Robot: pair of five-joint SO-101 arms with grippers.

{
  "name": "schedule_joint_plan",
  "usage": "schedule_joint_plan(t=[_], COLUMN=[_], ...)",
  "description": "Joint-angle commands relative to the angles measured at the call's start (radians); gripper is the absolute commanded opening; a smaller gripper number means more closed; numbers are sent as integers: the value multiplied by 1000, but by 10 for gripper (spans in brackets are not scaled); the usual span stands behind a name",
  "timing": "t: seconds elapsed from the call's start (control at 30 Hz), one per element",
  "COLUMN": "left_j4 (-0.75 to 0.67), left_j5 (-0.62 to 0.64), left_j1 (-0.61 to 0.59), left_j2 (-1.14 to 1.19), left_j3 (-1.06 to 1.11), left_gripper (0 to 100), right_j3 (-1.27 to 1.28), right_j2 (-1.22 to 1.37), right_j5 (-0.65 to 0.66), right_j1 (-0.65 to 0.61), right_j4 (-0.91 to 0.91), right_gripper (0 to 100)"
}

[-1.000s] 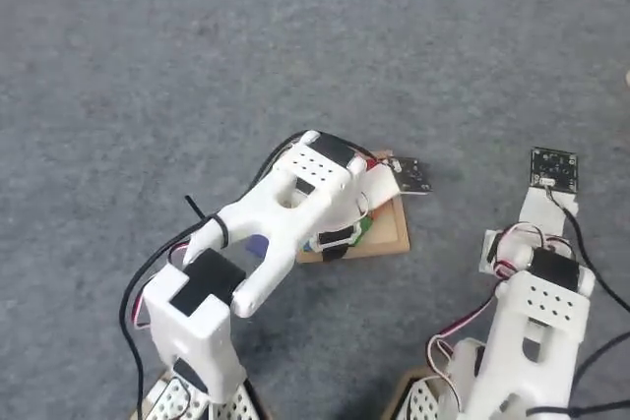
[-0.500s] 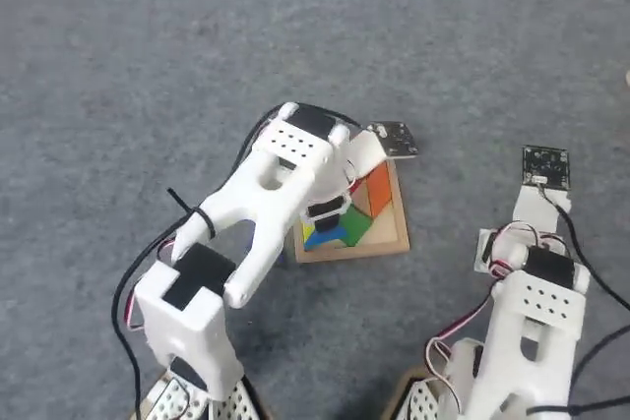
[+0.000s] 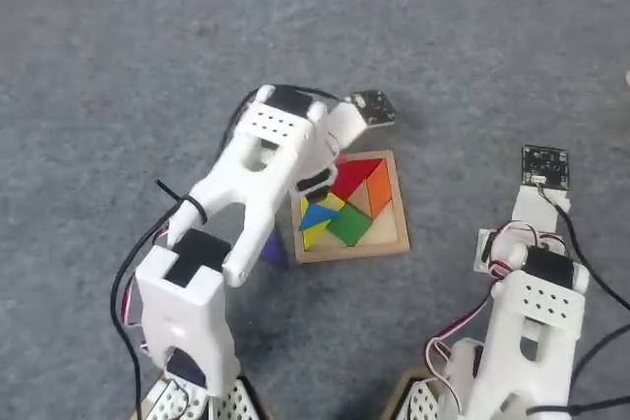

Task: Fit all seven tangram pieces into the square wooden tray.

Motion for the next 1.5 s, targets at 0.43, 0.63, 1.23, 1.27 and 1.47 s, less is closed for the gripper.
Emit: schedule_joint_plan(t=[0.43,0.63,1.23,1.27,1.47], left_j4=[-8,26,78,89,110], left_j5=[-6,-6,20,20,23], left_j1=[-38,-34,26,34,52], left_j2=[124,124,124,124,124], left_j3=[-116,-114,-105,-105,-104], left_gripper=[141,141,141,141,141], right_j3=[-37,-37,-37,-37,-37], right_j2=[-2,-2,-2,-2,-2], right_j5=[-11,-11,-11,-11,-11], right_j1=[-8,-8,-8,-8,-8], right_j4=[13,10,12,12,12], right_gripper=[213,213,213,213,213])
